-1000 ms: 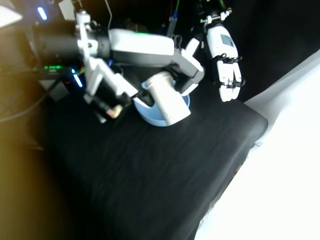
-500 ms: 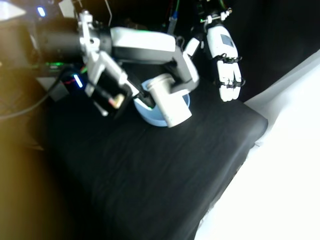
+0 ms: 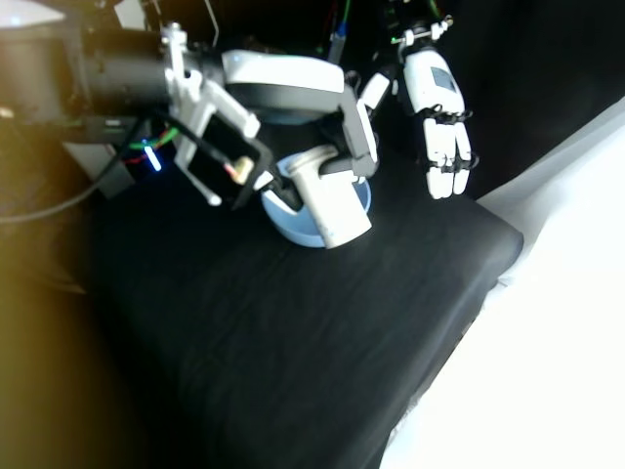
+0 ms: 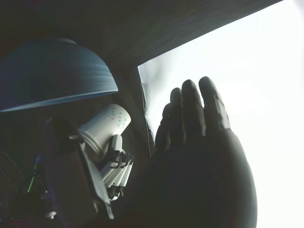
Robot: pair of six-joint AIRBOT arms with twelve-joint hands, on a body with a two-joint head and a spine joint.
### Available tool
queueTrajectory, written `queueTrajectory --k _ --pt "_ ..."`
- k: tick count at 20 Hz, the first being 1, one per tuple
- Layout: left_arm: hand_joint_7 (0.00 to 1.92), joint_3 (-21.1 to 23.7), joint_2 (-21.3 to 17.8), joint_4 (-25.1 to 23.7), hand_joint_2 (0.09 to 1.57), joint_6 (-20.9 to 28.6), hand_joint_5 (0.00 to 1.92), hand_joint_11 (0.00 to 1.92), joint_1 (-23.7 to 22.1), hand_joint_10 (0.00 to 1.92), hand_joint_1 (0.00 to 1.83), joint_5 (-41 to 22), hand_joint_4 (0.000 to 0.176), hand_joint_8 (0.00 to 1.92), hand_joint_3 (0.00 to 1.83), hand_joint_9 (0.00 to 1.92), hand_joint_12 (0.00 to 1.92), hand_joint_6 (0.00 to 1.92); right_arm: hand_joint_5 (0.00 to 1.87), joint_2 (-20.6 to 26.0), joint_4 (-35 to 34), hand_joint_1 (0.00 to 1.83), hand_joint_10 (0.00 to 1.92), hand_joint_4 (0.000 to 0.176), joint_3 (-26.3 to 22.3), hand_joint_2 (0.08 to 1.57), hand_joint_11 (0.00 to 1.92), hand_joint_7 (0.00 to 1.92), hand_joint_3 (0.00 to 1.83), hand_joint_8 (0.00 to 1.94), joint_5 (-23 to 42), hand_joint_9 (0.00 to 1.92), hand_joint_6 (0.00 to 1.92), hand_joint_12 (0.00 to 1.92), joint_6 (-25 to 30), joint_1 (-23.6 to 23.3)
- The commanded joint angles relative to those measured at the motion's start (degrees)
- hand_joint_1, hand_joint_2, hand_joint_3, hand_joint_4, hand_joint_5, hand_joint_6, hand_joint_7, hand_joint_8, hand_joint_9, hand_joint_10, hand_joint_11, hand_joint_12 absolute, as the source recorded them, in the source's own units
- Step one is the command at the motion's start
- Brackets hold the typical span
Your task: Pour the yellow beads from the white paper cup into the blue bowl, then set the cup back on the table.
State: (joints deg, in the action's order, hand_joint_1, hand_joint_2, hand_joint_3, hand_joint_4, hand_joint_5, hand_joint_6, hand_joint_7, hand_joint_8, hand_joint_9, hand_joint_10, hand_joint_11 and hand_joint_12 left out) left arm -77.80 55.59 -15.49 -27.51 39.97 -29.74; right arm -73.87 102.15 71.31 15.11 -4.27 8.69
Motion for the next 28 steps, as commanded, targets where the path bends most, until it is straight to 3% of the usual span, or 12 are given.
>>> queueTrajectory --k 1,6,10,15,18,21,23,25,26,28 --pt "0.28 -0.3 0.0 1.3 0.8 0.4 0.1 0.0 -0.7 0.0 0.58 -5.9 0.0 0.0 0.0 0.27 0.48 0.0 0.64 -0.2 0.0 1.05 1.92 0.0 -0.3 1.31 1.12 0.81 0.0 1.73 -1.4 0.99 1.49 1.92 -0.6 -1.3" --pt "0.26 -0.3 0.0 1.3 0.81 0.5 0.09 0.0 -0.7 0.0 0.58 -5.9 0.0 0.0 0.0 0.26 0.44 0.0 0.64 -0.2 3.5 1.05 1.92 0.0 -1.0 1.31 1.12 0.81 0.0 1.74 -2.3 0.99 1.49 1.92 -0.6 -1.3" --pt "0.24 -0.3 0.1 1.2 0.81 0.7 0.1 0.0 -0.7 0.0 0.57 -5.9 0.0 0.0 0.0 0.25 0.55 0.0 0.64 -0.2 6.4 1.05 1.92 0.0 -1.8 1.31 1.12 0.81 0.0 1.74 -3.3 0.99 1.49 1.92 -0.6 -1.3" --pt "0.22 -0.3 0.1 1.2 0.81 0.7 0.08 0.0 -0.7 0.0 0.59 -6.0 0.0 0.0 0.0 0.23 0.4 0.0 0.64 -0.2 7.9 1.05 1.92 0.0 -1.8 1.31 1.12 0.81 0.0 1.74 -4.1 0.99 1.49 1.92 -0.6 -1.2" --pt "0.2 -0.3 0.1 1.2 0.82 0.7 0.05 0.0 -0.7 0.0 0.56 -6.0 0.0 0.0 0.0 0.22 0.49 0.0 0.64 -0.4 9.7 1.05 1.92 0.0 -2.2 1.31 1.12 0.81 0.0 1.74 -4.6 0.99 1.49 1.92 -0.6 -1.2" --pt "0.2 -0.3 0.1 1.2 0.81 0.8 0.05 0.0 -0.7 0.0 0.57 -6.1 0.0 0.0 0.0 0.19 0.34 0.0 0.64 -0.5 10.7 1.05 1.92 0.0 -2.4 1.31 1.12 0.81 0.0 1.74 -4.9 0.99 1.49 1.92 -0.6 -1.2" --pt "0.21 -0.3 0.1 1.2 0.8 0.8 0.05 0.0 -0.7 0.01 0.56 -6.1 0.013 0.01 0.0 0.21 0.31 0.0 0.64 -0.6 11.3 1.05 1.92 0.0 -2.5 1.31 1.12 0.81 0.0 1.74 -5.1 0.99 1.49 1.92 -0.6 -1.2" --pt "0.2 -0.3 0.1 1.2 0.81 0.9 0.05 0.0 -0.7 0.0 0.57 -6.1 0.015 0.0 0.0 0.2 0.29 0.0 0.64 -0.8 11.7 1.05 1.92 0.0 -2.6 1.31 1.12 0.81 0.0 1.74 -5.2 0.99 1.49 1.92 -0.6 -1.2" --pt "0.19 -0.3 0.1 1.2 0.83 0.9 0.05 0.0 -0.7 0.0 0.58 -6.2 0.0 0.0 0.0 0.19 0.27 0.0 0.64 -0.8 12.0 1.05 1.92 0.0 -2.6 1.31 1.12 0.81 0.0 1.74 -5.2 0.99 1.49 1.92 -0.6 -1.2" --pt "0.2 -0.3 0.1 1.2 0.82 0.9 0.06 0.0 -0.7 0.0 0.58 -6.3 0.0 0.0 0.0 0.19 0.28 0.0 0.64 -1.1 13.4 1.05 1.92 0.0 -2.8 1.31 1.12 0.81 0.0 1.74 -5.3 0.99 1.49 1.92 -0.6 -1.2"
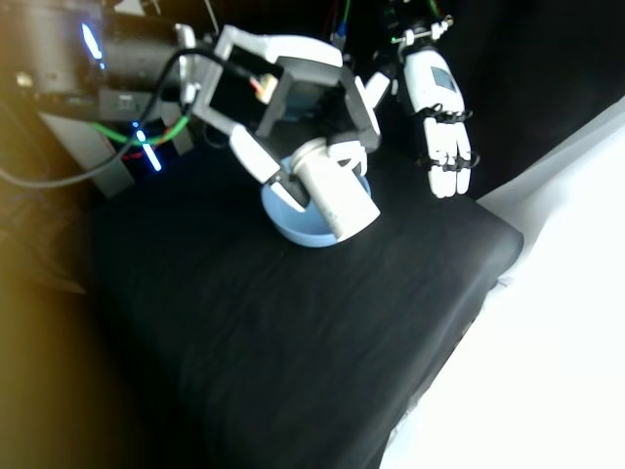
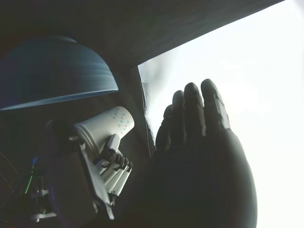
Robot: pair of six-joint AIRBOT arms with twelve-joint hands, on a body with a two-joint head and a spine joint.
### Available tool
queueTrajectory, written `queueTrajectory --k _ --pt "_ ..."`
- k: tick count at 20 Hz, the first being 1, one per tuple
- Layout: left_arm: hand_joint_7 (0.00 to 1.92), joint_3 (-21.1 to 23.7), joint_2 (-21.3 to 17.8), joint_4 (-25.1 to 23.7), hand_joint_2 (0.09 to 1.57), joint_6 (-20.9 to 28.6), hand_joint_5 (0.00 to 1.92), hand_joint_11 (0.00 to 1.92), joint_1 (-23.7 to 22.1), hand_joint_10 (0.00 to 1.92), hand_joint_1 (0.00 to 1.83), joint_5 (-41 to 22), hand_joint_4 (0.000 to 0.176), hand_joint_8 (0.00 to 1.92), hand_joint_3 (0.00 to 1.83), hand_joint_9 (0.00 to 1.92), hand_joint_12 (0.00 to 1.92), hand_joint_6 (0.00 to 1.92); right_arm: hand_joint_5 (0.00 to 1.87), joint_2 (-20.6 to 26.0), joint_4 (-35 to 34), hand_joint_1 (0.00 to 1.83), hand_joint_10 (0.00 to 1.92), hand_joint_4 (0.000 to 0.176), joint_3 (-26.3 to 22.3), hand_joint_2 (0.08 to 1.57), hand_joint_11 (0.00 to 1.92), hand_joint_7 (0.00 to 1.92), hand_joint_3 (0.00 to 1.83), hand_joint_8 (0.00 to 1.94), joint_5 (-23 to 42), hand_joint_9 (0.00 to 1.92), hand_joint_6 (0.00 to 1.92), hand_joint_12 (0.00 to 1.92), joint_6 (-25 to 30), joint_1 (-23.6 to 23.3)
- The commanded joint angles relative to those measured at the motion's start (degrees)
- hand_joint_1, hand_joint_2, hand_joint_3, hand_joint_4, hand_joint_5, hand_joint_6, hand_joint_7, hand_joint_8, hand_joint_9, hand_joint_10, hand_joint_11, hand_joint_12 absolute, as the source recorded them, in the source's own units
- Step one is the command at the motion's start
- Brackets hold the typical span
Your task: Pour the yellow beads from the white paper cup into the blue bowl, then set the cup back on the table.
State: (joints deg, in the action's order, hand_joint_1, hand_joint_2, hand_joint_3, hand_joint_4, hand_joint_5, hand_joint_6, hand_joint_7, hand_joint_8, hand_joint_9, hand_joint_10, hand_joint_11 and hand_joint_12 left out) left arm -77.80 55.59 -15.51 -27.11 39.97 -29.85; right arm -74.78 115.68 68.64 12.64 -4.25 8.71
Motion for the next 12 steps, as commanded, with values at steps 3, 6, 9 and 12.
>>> queueTrajectory --k 3,6,9,12 --pt "0.23 -0.3 0.1 1.3 0.82 0.8 0.07 0.0 -0.7 0.01 0.58 -6.3 0.0 0.01 0.0 0.23 0.38 0.0 0.64 -0.4 1.9 1.05 1.92 0.0 -0.7 1.31 1.12 0.81 0.0 1.74 -3.1 0.99 1.49 1.92 -0.7 -1.2" --pt "0.25 -0.3 0.1 1.3 0.84 0.9 0.07 0.0 -0.7 0.0 0.59 -6.4 0.0 0.0 0.0 0.25 0.41 0.0 0.64 -0.5 3.5 1.05 1.92 0.0 -0.9 1.31 1.12 0.81 0.0 1.74 -3.3 0.99 1.49 1.92 -0.7 -1.2" --pt "0.21 -0.3 0.0 1.3 0.82 1.1 0.05 0.0 -0.7 0.0 0.57 -6.5 0.005 0.0 0.0 0.19 0.23 0.0 0.64 -0.7 5.9 1.05 1.92 0.0 -1.1 1.31 1.12 0.81 0.0 1.74 -3.8 0.99 1.49 1.92 -0.7 -1.0" --pt "0.2 -0.3 0.0 1.3 0.82 1.2 0.05 0.0 -0.7 0.01 0.58 -6.5 0.004 0.0 0.0 0.24 0.35 0.0 0.64 -0.7 6.8 1.05 1.92 0.0 -1.1 1.31 1.12 0.81 0.0 1.74 -4.4 0.99 1.49 1.92 -0.7 -1.0"
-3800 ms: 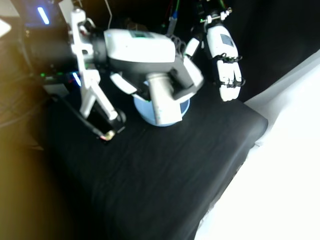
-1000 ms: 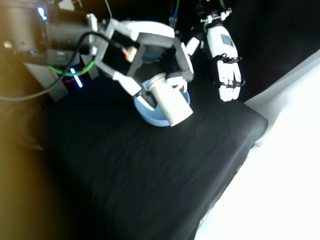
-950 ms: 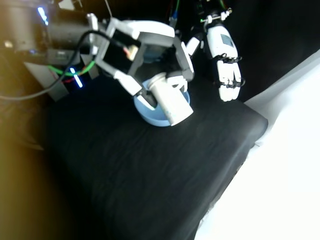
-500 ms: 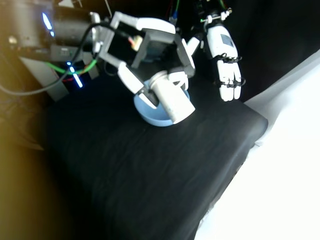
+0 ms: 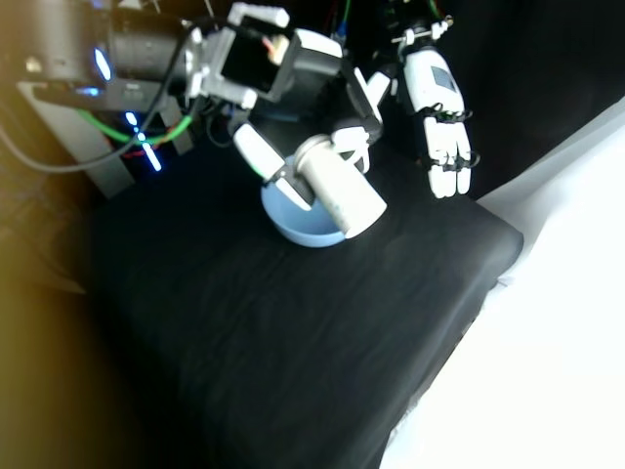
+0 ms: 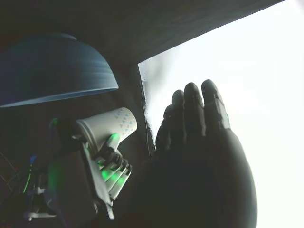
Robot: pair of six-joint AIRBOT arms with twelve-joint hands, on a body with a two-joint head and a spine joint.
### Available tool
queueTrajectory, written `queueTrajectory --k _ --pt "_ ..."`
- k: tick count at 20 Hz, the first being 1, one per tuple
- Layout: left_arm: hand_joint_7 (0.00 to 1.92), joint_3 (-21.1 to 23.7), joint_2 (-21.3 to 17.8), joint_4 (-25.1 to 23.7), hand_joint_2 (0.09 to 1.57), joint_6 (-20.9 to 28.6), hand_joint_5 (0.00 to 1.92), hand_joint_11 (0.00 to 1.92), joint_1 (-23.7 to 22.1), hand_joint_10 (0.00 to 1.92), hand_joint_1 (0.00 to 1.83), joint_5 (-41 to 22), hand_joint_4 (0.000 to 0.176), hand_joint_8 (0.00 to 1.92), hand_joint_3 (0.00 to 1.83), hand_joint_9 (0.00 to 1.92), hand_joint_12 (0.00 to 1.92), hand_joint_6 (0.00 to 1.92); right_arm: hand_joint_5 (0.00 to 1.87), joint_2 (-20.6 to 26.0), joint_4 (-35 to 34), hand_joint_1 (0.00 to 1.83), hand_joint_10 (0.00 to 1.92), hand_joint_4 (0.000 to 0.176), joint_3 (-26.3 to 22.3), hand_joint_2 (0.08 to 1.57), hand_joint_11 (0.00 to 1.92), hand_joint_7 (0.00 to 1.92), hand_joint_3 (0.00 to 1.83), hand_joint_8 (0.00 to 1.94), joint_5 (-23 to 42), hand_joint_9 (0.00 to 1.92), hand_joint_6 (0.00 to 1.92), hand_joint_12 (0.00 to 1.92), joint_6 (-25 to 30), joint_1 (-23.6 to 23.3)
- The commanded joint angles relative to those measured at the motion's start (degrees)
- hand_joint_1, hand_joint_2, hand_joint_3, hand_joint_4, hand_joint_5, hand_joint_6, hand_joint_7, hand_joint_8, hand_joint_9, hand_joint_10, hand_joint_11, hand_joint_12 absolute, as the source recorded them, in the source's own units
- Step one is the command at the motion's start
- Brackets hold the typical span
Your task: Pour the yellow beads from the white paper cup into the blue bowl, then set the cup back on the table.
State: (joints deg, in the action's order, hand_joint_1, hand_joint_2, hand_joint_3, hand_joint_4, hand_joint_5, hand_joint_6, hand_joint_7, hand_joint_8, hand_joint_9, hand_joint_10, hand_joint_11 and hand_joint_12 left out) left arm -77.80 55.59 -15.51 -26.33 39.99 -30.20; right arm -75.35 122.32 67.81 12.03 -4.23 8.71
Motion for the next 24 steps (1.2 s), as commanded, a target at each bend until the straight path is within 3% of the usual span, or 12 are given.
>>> queueTrajectory --k 1,4,6,8,10,15,16,20,21,22,23,24 --pt "0.21 -0.3 0.0 1.3 0.82 0.5 0.07 0.0 -0.7 0.0 0.6 -6.1 0.0 0.01 0.0 0.24 0.34 0.01 0.64 -0.1 0.7 1.05 1.92 0.0 -0.3 1.31 1.12 0.81 0.0 1.74 -4.1 0.99 1.49 1.92 -0.7 -1.0" --pt "0.2 -0.3 0.0 1.3 0.81 0.6 0.05 0.0 -0.7 0.0 0.57 -6.2 0.0 0.0 0.0 0.19 0.26 0.0 0.64 -0.2 2.0 1.05 1.92 0.0 -0.3 1.31 1.12 0.81 0.0 1.74 -4.7 0.99 1.49 1.92 -0.7 -0.6" --pt "0.2 -0.3 0.1 1.3 0.84 0.6 0.06 0.0 -0.7 0.01 0.61 -6.2 0.0 0.0 0.0 0.21 0.36 0.0 0.64 -0.3 2.8 1.05 1.92 0.0 -0.2 1.31 1.12 0.81 0.0 1.74 -5.1 0.99 1.49 1.92 -0.7 -0.4" --pt "0.22 -0.3 0.1 1.3 0.87 0.7 0.06 0.0 -0.7 0.0 0.62 -6.1 0.016 0.0 0.0 0.23 0.41 0.0 0.64 -0.5 3.6 1.05 1.92 0.0 -0.2 1.31 1.12 0.81 0.0 1.74 -5.4 0.99 1.49 1.92 -0.7 -0.1" --pt "0.2 -0.3 0.1 1.3 0.87 0.7 0.06 0.0 -0.7 0.01 0.62 -6.1 0.0 0.0 0.0 0.21 0.37 0.0 0.64 -0.7 4.1 1.05 1.92 0.0 0.0 1.31 1.12 0.81 0.0 1.74 -6.0 0.99 1.49 1.92 -0.7 0.0" --pt "0.21 -0.3 0.1 1.3 0.88 0.9 0.05 0.0 -0.7 0.0 0.63 -6.1 0.028 0.0 0.0 0.19 0.26 0.0 0.64 -0.9 4.8 1.05 1.92 0.0 0.0 1.31 1.12 0.81 0.0 1.74 -6.1 0.99 1.49 1.92 -0.7 0.3" --pt "0.2 -0.3 0.1 1.3 0.88 0.9 0.04 0.0 -0.7 0.0 0.62 -6.1 0.025 0.0 0.0 0.17 0.14 0.0 0.64 -1.0 5.1 1.05 1.92 0.0 0.1 1.31 1.12 0.81 0.0 1.74 -6.1 0.99 1.49 1.92 -0.7 0.4" --pt "0.2 -0.3 0.1 1.3 0.86 1.1 0.04 0.0 -0.7 0.0 0.58 -6.2 0.004 0.0 0.0 0.2 0.31 0.0 0.64 -1.2 5.7 1.05 1.92 0.0 0.5 1.31 1.12 0.81 0.0 1.74 -7.1 0.99 1.49 1.92 -0.7 0.6" --pt "0.18 -0.3 0.1 1.3 0.86 1.2 0.03 0.0 -0.7 0.0 0.58 -6.2 0.032 0.0 0.0 0.16 0.25 0.0 0.64 -1.2 5.9 1.05 1.92 0.0 0.5 1.31 1.12 0.81 0.0 1.74 -7.2 0.99 1.49 1.92 -0.7 0.6" --pt "0.18 -0.3 0.1 1.3 0.86 1.2 0.03 0.0 -0.7 0.0 0.58 -6.2 0.032 0.0 0.0 0.16 0.25 0.0 0.64 -1.2 6.0 1.05 1.92 0.0 0.5 1.31 1.12 0.81 0.0 1.74 -7.3 0.99 1.49 1.92 -0.7 0.6" --pt "0.17 -0.3 0.1 1.3 0.86 1.2 0.05 0.0 -0.7 0.01 0.62 -6.2 0.007 0.0 0.0 0.15 0.14 0.0 0.64 -1.2 6.2 1.05 1.92 0.0 0.5 1.31 1.12 0.81 0.0 1.74 -7.3 0.99 1.49 1.92 -0.7 0.7" --pt "0.17 -0.3 0.1 1.3 0.86 1.2 0.05 0.0 -0.7 0.01 0.63 -6.2 0.0 0.0 0.0 0.15 0.13 0.0 0.64 -1.2 6.2 1.05 1.92 0.0 0.5 1.31 1.12 0.81 0.0 1.74 -7.3 0.99 1.49 1.92 -0.7 0.8"
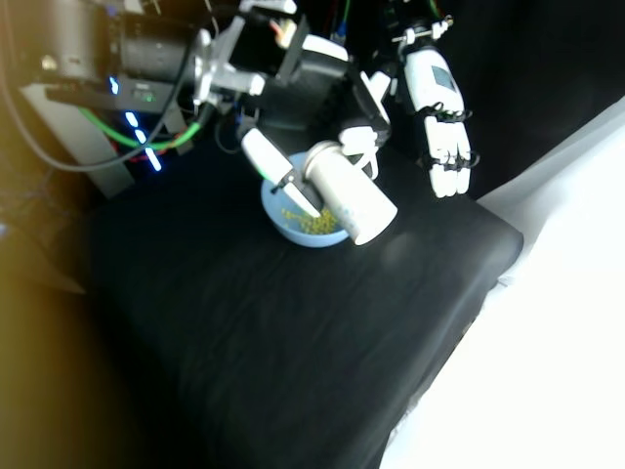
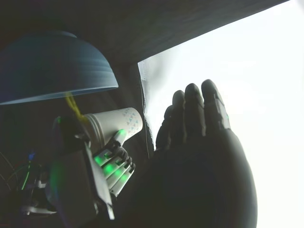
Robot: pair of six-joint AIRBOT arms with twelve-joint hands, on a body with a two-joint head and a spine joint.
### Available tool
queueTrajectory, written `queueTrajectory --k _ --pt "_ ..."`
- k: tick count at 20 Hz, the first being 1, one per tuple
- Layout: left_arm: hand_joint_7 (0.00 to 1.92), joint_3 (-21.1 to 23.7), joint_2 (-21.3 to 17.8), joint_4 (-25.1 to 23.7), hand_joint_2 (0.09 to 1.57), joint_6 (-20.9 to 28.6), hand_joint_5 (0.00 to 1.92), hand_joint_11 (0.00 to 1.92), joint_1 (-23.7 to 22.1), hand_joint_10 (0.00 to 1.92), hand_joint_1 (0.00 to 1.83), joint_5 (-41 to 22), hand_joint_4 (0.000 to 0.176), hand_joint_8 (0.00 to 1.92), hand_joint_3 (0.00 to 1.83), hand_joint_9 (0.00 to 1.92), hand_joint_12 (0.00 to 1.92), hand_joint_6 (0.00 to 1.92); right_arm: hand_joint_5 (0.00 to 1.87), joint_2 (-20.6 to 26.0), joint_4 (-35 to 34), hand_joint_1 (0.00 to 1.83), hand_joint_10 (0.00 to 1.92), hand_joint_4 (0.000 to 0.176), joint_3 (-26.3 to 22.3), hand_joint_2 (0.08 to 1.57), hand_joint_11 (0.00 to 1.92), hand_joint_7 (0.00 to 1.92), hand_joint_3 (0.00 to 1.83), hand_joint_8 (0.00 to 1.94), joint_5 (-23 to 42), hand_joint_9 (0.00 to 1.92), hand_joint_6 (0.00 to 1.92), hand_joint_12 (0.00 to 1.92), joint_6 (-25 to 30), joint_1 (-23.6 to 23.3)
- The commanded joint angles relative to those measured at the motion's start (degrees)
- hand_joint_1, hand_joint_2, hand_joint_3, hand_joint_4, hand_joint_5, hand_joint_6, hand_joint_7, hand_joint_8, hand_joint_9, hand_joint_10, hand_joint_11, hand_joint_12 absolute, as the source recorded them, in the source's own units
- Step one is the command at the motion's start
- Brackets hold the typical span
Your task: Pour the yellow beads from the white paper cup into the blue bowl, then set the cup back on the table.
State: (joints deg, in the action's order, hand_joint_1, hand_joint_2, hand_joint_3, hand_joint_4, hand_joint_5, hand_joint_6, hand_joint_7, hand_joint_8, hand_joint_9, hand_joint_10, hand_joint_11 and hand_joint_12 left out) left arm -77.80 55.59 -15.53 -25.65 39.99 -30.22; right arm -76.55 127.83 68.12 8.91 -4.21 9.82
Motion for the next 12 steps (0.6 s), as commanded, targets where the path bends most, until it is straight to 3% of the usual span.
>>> queueTrajectory --k 1,3,4,8,12 --pt "0.16 -0.3 0.1 1.3 0.86 0.5 0.05 0.0 -0.7 0.01 0.62 -6.2 0.0 0.0 0.0 0.13 0.07 0.0 0.64 0.0 0.9 1.05 1.92 0.0 0.2 1.31 1.12 0.81 0.0 1.74 -4.2 0.99 1.49 1.92 -0.7 -0.3" --pt "0.17 -0.3 0.1 1.3 0.86 0.7 0.06 0.0 -0.7 0.01 0.62 -6.1 0.0 0.01 0.0 0.13 0.06 0.0 0.64 0.0 1.1 1.05 1.92 0.0 0.1 1.31 1.12 0.81 0.0 1.74 -4.1 0.99 1.49 1.92 -0.7 0.2" --pt "0.17 -0.3 0.0 1.2 0.84 0.8 0.06 0.0 -0.7 0.01 0.61 -6.1 0.0 0.0 0.0 0.15 0.19 0.0 0.64 0.0 1.2 1.05 1.92 0.0 0.2 1.31 1.12 0.81 0.0 1.74 -4.1 0.99 1.49 1.92 -0.7 0.5" --pt "0.17 -0.3 -0.1 1.2 0.84 1.3 0.06 0.0 -0.6 0.0 0.59 -6.3 0.0 0.0 0.0 0.15 0.25 0.0 0.64 0.1 1.4 1.05 1.92 0.0 0.1 1.31 1.12 0.81 0.0 1.74 -4.2 0.99 1.49 1.92 -0.7 0.8" --pt "0.14 -0.3 0.0 1.2 0.84 1.4 0.04 0.0 -0.6 0.0 0.61 -6.3 0.004 0.0 0.0 0.11 0.1 0.0 0.64 0.1 1.5 1.05 1.92 0.0 0.2 1.31 1.12 0.81 0.0 1.74 -4.2 0.99 1.49 1.92 -0.7 0.8"
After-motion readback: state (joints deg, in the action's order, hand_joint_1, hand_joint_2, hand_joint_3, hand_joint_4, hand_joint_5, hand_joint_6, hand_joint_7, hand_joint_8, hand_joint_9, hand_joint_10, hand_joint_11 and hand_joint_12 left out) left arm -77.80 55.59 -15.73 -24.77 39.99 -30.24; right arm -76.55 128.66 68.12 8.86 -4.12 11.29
